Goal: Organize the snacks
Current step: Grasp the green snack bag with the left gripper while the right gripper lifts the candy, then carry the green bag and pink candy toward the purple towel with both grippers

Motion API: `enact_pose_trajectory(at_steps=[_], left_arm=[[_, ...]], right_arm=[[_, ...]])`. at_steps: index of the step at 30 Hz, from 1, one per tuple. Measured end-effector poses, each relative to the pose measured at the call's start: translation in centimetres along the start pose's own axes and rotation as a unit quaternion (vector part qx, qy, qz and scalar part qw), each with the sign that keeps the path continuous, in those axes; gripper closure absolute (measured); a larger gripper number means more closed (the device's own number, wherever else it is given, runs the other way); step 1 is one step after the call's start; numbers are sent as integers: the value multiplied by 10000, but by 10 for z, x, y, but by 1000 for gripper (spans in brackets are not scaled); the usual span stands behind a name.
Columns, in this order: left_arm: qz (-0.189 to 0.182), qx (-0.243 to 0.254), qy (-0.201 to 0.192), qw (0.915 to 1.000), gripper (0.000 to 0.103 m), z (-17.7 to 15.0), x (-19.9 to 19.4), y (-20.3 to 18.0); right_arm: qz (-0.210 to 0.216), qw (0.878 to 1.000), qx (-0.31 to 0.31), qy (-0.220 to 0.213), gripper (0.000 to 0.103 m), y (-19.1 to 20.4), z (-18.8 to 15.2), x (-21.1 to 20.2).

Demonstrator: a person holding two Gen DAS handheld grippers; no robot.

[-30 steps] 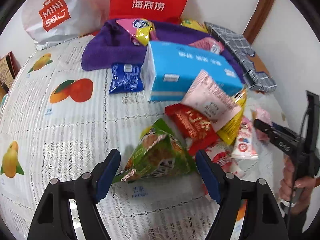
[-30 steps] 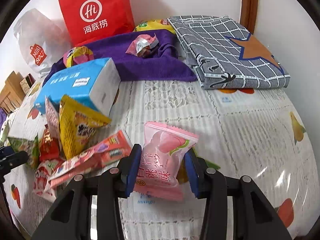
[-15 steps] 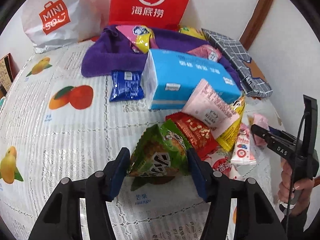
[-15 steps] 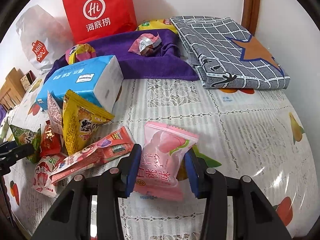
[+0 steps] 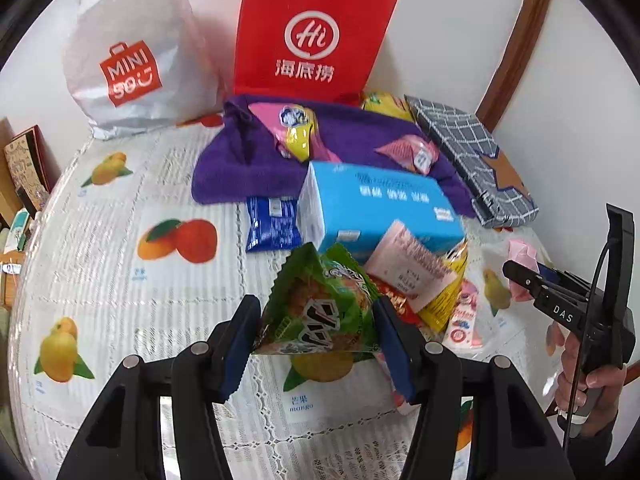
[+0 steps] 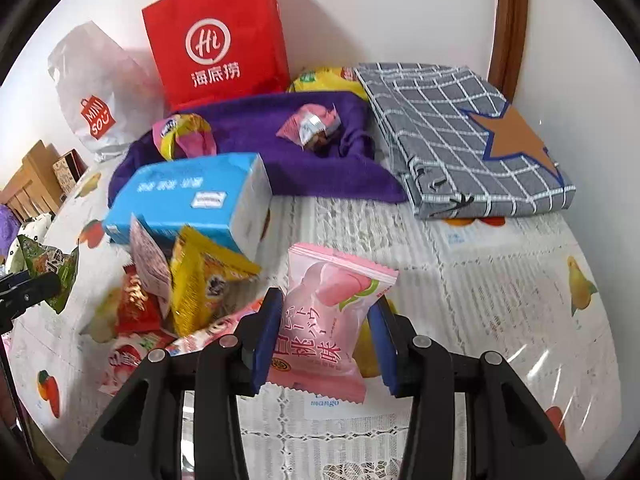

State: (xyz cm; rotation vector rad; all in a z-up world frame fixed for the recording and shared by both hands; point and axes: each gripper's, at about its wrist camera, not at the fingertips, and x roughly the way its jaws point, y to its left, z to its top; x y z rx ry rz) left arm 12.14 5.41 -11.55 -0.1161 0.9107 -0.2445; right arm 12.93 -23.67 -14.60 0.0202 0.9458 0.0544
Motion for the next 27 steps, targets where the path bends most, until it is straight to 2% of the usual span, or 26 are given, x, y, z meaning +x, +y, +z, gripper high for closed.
enact_pose_trajectory(at_steps=[9, 27], left_arm=[[-9, -87, -238, 9997, 47, 25, -20, -1], [-1, -22, -339, 9994, 47, 72, -18, -8]], right_arm=[[-13, 9995, -70, -302, 60, 8, 29, -25], [102, 9983, -137, -565, 60, 21, 78, -38]])
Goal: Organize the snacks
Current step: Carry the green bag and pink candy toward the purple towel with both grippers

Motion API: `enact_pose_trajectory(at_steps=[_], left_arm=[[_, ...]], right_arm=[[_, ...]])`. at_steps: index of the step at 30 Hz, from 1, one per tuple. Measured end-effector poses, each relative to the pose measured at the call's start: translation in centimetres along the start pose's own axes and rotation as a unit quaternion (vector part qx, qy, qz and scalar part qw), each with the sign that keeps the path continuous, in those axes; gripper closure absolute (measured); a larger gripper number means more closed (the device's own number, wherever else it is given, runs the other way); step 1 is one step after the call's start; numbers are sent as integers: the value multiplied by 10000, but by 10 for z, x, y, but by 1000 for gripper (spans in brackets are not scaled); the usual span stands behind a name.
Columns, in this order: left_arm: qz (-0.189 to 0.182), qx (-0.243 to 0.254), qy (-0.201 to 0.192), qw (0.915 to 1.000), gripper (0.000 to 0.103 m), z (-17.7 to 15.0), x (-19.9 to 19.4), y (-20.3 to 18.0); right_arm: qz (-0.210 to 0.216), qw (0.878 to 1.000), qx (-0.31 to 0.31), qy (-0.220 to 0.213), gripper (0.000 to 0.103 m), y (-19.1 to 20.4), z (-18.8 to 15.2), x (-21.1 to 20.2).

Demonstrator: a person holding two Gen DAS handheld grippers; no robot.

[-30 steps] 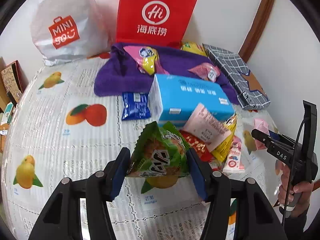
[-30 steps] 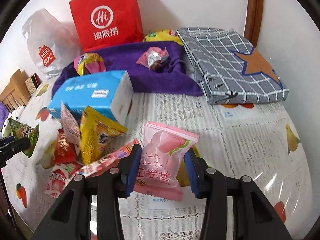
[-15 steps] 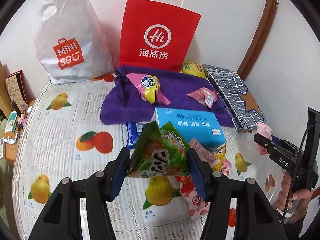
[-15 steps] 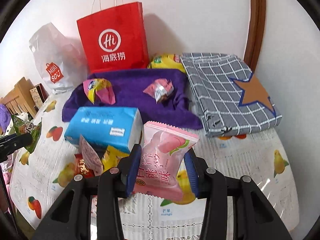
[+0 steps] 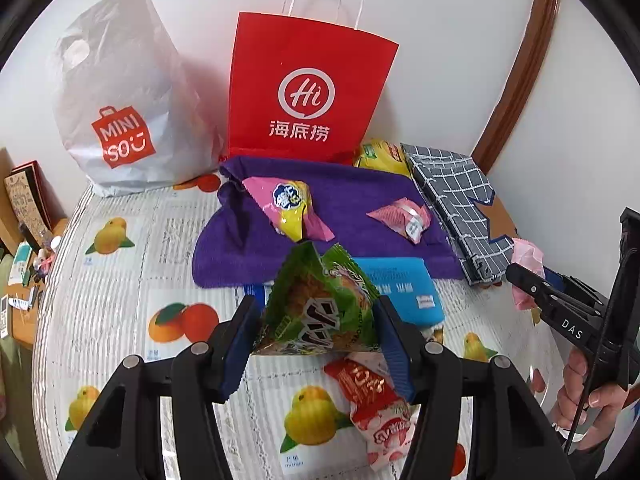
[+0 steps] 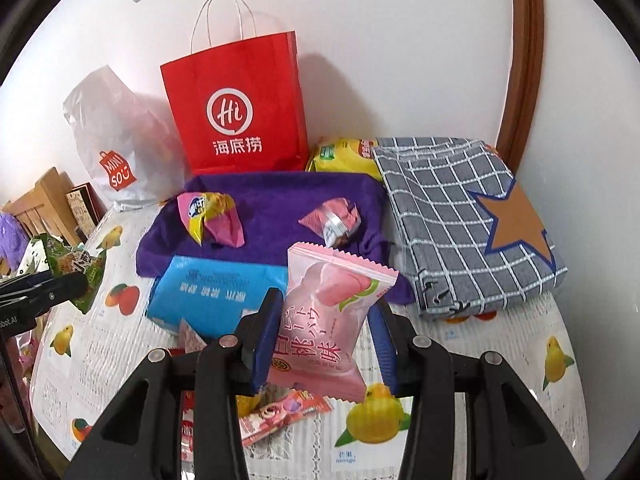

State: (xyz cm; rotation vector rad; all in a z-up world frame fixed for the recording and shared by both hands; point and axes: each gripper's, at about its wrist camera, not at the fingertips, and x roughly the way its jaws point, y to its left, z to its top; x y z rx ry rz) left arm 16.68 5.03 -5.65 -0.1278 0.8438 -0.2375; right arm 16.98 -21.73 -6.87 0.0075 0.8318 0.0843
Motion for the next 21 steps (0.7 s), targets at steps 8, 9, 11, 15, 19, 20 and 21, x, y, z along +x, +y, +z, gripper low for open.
enact_pose_trajectory(at_steps=[8, 9, 11, 15, 19, 20, 21], left_arm=[[69, -41, 57, 10000, 47, 20, 17, 7], [83, -40, 67, 9999, 47, 22, 19, 7], [120, -44, 78, 9999, 47, 27, 24, 10], [134, -72, 104, 9998, 47, 36, 35, 14], [122, -101, 117, 9998, 47, 43, 47, 17], [130, -106, 123, 9998, 47, 45, 50, 18], [134, -109, 129, 9998, 47, 46, 52, 18]], right_arm=[[68, 10000, 18, -32, 60, 0, 20, 13], [67, 10000, 20, -38, 60, 0, 23, 15], [80, 10000, 31, -39, 60, -1, 27, 20], [66, 10000, 33, -12, 60, -2, 35, 31], [40, 10000, 39, 29, 60, -4, 41, 41], [32, 10000, 39, 48, 60, -5, 42, 45], [18, 10000, 37, 65, 60, -5, 43, 48]])
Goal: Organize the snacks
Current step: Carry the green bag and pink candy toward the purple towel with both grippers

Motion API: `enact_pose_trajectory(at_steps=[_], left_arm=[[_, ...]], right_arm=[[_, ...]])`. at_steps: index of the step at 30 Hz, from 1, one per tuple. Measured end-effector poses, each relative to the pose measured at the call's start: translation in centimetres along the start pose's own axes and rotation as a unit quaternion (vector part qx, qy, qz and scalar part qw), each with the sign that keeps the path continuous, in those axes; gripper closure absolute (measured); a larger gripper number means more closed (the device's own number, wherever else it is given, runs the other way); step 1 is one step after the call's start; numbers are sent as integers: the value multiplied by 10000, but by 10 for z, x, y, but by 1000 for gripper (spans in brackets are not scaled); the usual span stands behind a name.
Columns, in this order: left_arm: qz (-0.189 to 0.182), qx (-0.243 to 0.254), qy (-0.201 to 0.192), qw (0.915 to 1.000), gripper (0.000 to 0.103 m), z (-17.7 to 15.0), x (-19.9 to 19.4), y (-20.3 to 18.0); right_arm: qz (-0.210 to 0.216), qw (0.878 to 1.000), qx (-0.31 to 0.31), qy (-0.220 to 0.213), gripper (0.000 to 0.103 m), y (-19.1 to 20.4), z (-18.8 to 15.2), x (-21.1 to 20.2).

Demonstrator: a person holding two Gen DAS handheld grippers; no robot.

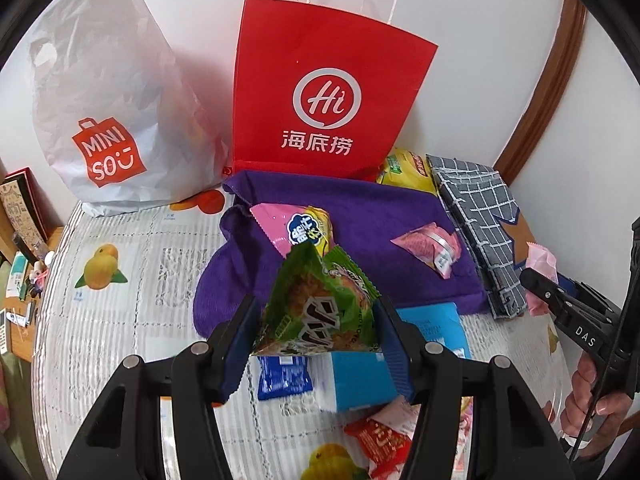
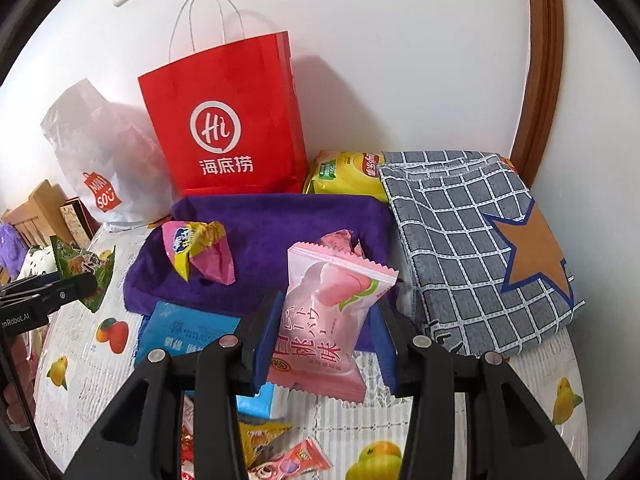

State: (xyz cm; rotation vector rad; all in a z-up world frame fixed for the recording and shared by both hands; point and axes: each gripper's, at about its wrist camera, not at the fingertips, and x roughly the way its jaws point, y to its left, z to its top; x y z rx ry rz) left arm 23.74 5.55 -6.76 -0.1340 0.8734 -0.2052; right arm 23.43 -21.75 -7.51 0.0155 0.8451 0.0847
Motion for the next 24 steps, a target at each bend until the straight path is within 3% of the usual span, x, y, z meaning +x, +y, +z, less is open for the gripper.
enact_pose_trajectory(at_steps=[19, 22, 24], left_arm=[[219, -136, 217, 9994, 47, 21, 51, 21], [201, -150, 269, 9993, 55, 24, 58, 22], [165, -149, 285, 9993, 55, 25, 61, 23]], right_arm=[[-39, 9996, 19, 279, 60, -6, 19, 62], [-35, 9995, 42, 322, 60, -8, 20, 70], [-18, 9993, 81, 355, 60, -9, 20, 77]])
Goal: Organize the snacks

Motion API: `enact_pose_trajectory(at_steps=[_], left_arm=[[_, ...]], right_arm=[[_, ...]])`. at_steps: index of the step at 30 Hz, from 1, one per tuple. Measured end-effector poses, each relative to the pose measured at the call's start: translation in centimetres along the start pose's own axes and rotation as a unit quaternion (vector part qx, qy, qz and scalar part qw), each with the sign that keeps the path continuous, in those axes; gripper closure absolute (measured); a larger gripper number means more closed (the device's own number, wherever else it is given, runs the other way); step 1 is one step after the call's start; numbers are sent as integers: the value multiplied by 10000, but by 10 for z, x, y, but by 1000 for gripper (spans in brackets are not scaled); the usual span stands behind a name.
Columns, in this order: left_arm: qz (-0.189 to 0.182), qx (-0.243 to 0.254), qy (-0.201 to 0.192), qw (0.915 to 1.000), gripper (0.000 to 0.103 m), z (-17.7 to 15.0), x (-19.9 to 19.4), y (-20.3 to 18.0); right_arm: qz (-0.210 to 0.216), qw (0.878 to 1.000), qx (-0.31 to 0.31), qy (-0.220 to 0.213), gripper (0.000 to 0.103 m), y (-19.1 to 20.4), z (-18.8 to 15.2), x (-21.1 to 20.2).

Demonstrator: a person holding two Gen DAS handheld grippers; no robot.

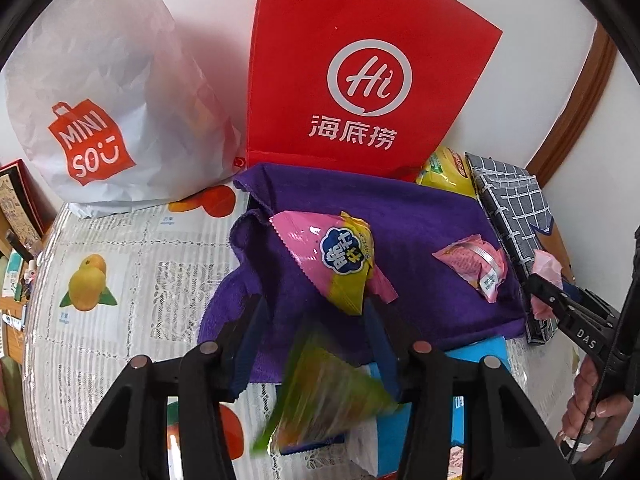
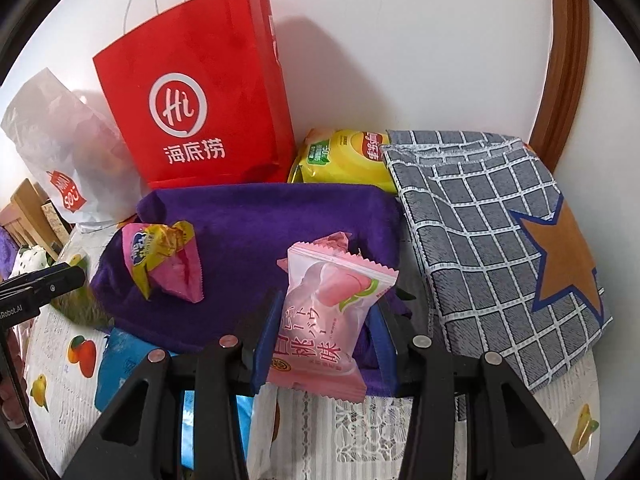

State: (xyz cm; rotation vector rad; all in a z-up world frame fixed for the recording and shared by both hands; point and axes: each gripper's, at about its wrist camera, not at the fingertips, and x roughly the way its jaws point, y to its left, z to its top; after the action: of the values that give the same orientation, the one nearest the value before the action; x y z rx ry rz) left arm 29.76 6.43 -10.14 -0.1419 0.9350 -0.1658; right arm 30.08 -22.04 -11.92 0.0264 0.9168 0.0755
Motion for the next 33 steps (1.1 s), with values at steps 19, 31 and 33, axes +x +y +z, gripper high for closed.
enact_pose_trajectory(at_steps=[19, 31, 33], left_arm=[[-117, -1, 267, 9996, 56, 0, 26, -4], [44, -162, 218, 9996, 47, 4, 16, 15], [58, -208, 216, 9995, 47, 4, 15, 19]], right_arm=[[67, 9998, 74, 163, 60, -6, -2, 25], [222, 9994, 79, 244, 60, 2, 3, 41], [211, 9994, 48, 282, 60, 4, 4, 44]])
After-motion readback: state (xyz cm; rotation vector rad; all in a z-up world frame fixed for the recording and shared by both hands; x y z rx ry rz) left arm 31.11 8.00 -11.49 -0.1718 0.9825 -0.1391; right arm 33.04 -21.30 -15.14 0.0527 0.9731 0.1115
